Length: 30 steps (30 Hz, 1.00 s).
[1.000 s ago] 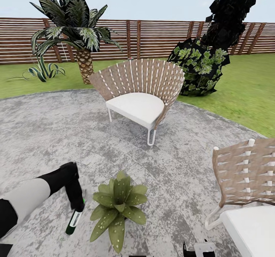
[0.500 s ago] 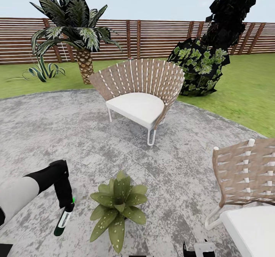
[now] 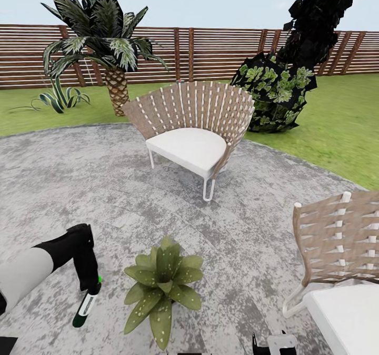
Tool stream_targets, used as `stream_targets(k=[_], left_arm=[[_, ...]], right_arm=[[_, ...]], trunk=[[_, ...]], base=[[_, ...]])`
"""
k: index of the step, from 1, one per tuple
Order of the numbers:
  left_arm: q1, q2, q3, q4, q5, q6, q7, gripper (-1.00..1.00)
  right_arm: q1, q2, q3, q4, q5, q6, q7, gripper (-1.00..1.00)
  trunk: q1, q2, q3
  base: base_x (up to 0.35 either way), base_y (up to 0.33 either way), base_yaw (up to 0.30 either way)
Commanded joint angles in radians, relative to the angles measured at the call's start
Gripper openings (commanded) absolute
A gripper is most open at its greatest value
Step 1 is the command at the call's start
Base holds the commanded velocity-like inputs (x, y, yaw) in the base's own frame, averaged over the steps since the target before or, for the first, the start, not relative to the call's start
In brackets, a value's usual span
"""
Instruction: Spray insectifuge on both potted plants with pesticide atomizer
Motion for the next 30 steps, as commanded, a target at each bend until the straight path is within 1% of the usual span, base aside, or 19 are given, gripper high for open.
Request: stream_targets(k=[1,4,6,8,9,11,13,14,15,16,17,19,21,23,26,27,28,29,30], left_arm=[[-0.002,-0.001,0.006,-0.003,-0.005,0.011,-0.001,-1.00],[0.006,-0.001,0.005,0.001,-0.008,0.011,0.015,-1.00],[0.020,0.002,0.008,0.013,-0.008,0.010,0.049,-1.00],[0.061,0.004,0.010,0.016,-0.007,0.010,0.076,-1.00],[0.091,0.004,0.012,0.017,-0.007,0.011,0.096,-1.00],[0.111,0.002,0.019,0.017,-0.006,0.019,0.119,-1.00],[0.114,-0.002,0.021,0.016,-0.004,0.024,0.121,-1.00],[0.112,-0.006,0.028,0.016,-0.003,0.030,0.122,-1.00],[0.108,-0.009,0.040,0.015,-0.003,0.043,0.122,-1.00],[0.103,-0.010,0.056,0.013,-0.003,0.073,0.122,-1.00],[0.101,-0.010,0.063,0.011,-0.004,0.093,0.123,-1.00],[0.101,-0.009,0.069,0.010,-0.004,0.110,0.124,-1.00],[0.113,0.002,0.073,0.020,-0.007,0.114,0.135,-1.00],[0.116,0.017,0.074,0.052,-0.007,0.107,0.163,-1.00],[0.118,0.022,0.075,0.083,-0.006,0.103,0.180,-1.00],[0.118,0.020,0.074,0.084,-0.006,0.104,0.181,-1.00],[0.117,0.009,0.073,0.080,-0.006,0.106,0.182,-1.00],[0.116,-0.023,0.071,0.075,-0.007,0.110,0.184,-1.00],[0.115,-0.041,0.070,0.073,-0.007,0.112,0.184,-1.00]], right_arm=[[-0.001,0.001,-0.005,0.001,0.011,-0.002,-0.005,1.00],[-0.001,0.000,-0.005,0.001,0.011,-0.002,-0.005,1.00],[-0.001,0.000,-0.005,0.001,0.011,-0.002,-0.005,1.00],[-0.001,0.000,-0.005,0.001,0.011,-0.002,-0.006,1.00],[-0.001,0.001,-0.004,0.001,0.011,-0.002,-0.005,1.00],[-0.001,0.001,-0.004,0.001,0.011,-0.002,-0.006,1.00],[-0.001,0.002,-0.004,0.001,0.011,-0.002,-0.006,1.00],[-0.001,0.002,-0.004,0.000,0.011,-0.002,-0.006,1.00],[-0.001,0.002,-0.004,0.000,0.011,-0.002,-0.006,1.00],[-0.001,0.002,-0.004,-0.001,0.011,-0.002,-0.006,1.00],[-0.001,0.002,-0.004,-0.001,0.011,-0.002,-0.006,1.00],[-0.001,0.002,-0.005,-0.001,0.011,-0.002,-0.006,1.00],[-0.001,0.002,-0.005,-0.001,0.011,-0.002,-0.006,1.00],[-0.001,0.002,-0.005,-0.001,0.011,-0.002,-0.006,1.00],[-0.001,0.002,-0.005,-0.001,0.011,-0.002,-0.006,1.00],[-0.001,0.002,-0.005,-0.001,0.011,-0.002,-0.006,1.00],[-0.001,0.002,-0.005,-0.001,0.011,-0.002,-0.006,1.00],[-0.001,0.002,-0.005,-0.001,0.011,-0.002,-0.006,1.00],[-0.001,0.002,-0.005,-0.001,0.011,-0.002,-0.006,1.00]], trunk=[[0.000,0.000,-0.001],[0.000,0.000,-0.001],[0.000,0.000,-0.001],[0.000,0.000,-0.001],[0.000,0.000,-0.001],[0.000,0.000,-0.001],[0.000,0.000,-0.001],[0.000,0.000,-0.001],[0.000,0.000,-0.001],[0.000,0.000,-0.001],[0.000,0.000,-0.001],[0.000,0.000,-0.001],[0.000,0.000,-0.001],[0.000,0.000,-0.001],[0.000,0.000,-0.001],[0.000,0.000,-0.001],[0.000,0.000,-0.001],[0.000,0.000,-0.001],[0.000,0.000,-0.001]], base=[[0.000,0.000,0.000],[0.000,0.000,0.000],[0.000,0.000,0.000],[0.000,0.000,0.000],[0.000,0.000,0.000],[0.000,0.000,0.000],[0.000,0.000,0.000],[0.000,0.000,0.000],[0.000,0.000,0.000],[0.000,0.000,0.000],[0.000,0.000,0.000],[0.000,0.000,0.000],[0.000,0.000,0.000],[0.000,0.000,0.000],[0.000,0.000,0.000],[0.000,0.000,0.000],[0.000,0.000,0.000],[0.000,0.000,0.000],[0.000,0.000,0.000]])
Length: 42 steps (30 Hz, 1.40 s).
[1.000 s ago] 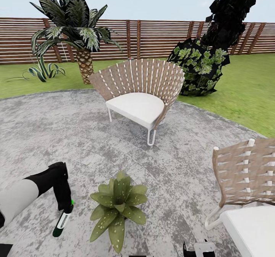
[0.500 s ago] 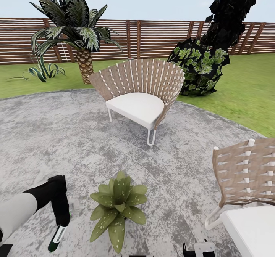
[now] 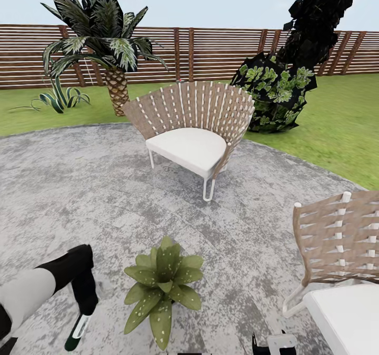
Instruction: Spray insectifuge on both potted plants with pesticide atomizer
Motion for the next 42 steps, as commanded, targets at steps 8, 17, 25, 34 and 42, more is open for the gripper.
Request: stream_targets(k=[8,17,25,34,42], left_arm=[[0.000,0.037,0.003,0.007,-0.011,0.011,0.018,-1.00],[0.001,0.001,0.005,0.006,-0.010,0.049,0.123,-1.00],[-0.009,-0.031,0.003,-0.008,0.009,0.065,0.126,-1.00],[0.001,-0.015,0.009,0.007,0.011,0.070,0.129,-1.00],[-0.003,-0.021,0.017,0.002,0.011,0.070,0.132,-1.00]], right_arm=[[-0.001,0.001,-0.006,0.001,0.011,-0.002,-0.005,1.00],[0.000,-0.007,-0.006,0.002,0.010,-0.002,-0.010,1.00],[0.000,-0.007,-0.006,0.004,0.010,-0.001,-0.009,1.00],[0.000,-0.007,-0.006,0.004,0.010,-0.001,-0.010,1.00],[0.000,-0.007,-0.006,0.004,0.010,0.000,-0.010,1.00]], trunk=[[0.000,0.000,-0.001],[0.000,0.000,-0.001],[0.000,0.000,-0.001],[0.000,0.000,-0.001],[0.000,0.000,-0.001]], base=[[0.000,0.000,0.000],[0.000,0.000,0.000],[0.000,0.000,0.000],[-0.145,0.000,0.000],[-0.005,0.099,0.000]])
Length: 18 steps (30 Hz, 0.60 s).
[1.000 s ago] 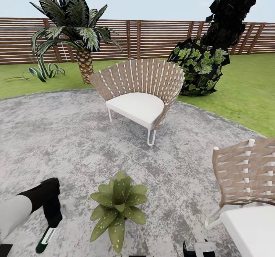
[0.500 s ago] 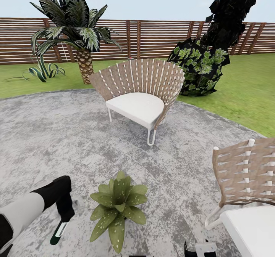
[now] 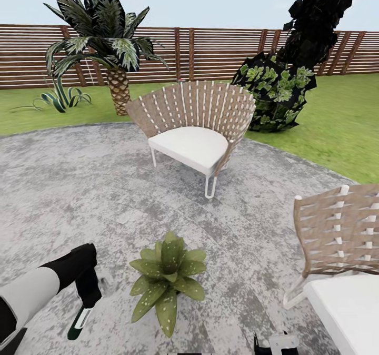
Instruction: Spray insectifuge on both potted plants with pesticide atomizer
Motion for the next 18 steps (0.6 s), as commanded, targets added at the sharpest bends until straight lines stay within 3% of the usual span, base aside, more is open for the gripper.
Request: stream_targets(k=[1,5,16,18], left_arm=[[-0.004,-0.002,0.019,-0.006,-0.011,0.007,-0.007,-1.00],[-0.042,-0.009,0.076,-0.013,-0.012,0.012,-0.011,-1.00],[-0.039,0.005,0.073,-0.013,-0.018,-0.036,-0.020,-1.00],[-0.056,-0.003,0.073,-0.016,-0.022,-0.038,-0.064,-1.00]], right_arm=[[0.000,0.001,-0.005,0.001,0.010,-0.002,-0.005,1.00],[0.000,0.001,-0.005,0.001,0.012,-0.002,-0.004,1.00],[0.000,0.001,-0.005,0.001,0.012,-0.001,-0.003,1.00],[-0.001,0.001,-0.005,0.001,0.011,0.000,-0.003,1.00]], trunk=[[0.000,0.000,-0.001],[0.000,0.000,-0.001],[0.000,0.000,-0.001],[0.000,0.000,-0.001]], base=[[0.000,0.012,0.000],[0.000,0.003,0.000],[0.000,0.000,0.000],[0.000,0.000,0.000]])
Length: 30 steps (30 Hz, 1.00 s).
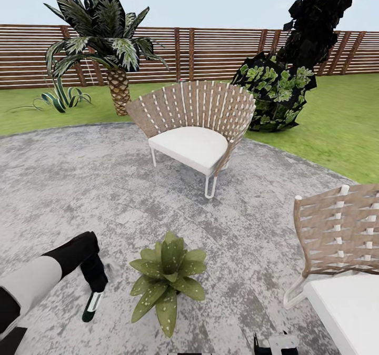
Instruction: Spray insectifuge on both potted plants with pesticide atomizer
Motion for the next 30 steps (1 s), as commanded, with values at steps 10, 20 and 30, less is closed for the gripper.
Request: stream_targets(k=[10,20,30], left_arm=[[-0.129,-0.037,0.006,-0.046,-0.322,0.016,-0.270,-1.00],[-0.114,-0.027,0.006,-0.041,-0.326,0.016,-0.261,-1.00],[-0.115,-0.042,0.012,-0.046,-0.324,0.019,-0.259,-1.00]], right_arm=[[-0.001,0.001,-0.005,0.001,0.011,-0.002,-0.005,1.00],[0.000,0.001,-0.005,-0.001,0.010,-0.002,-0.008,1.00],[0.000,0.001,-0.005,-0.001,0.009,-0.005,-0.009,1.00]], trunk=[[0.000,0.000,-0.001],[0.000,0.000,-0.001],[0.000,0.000,-0.001]], base=[[0.000,0.000,0.000],[0.000,0.081,0.000],[0.120,0.093,0.000]])
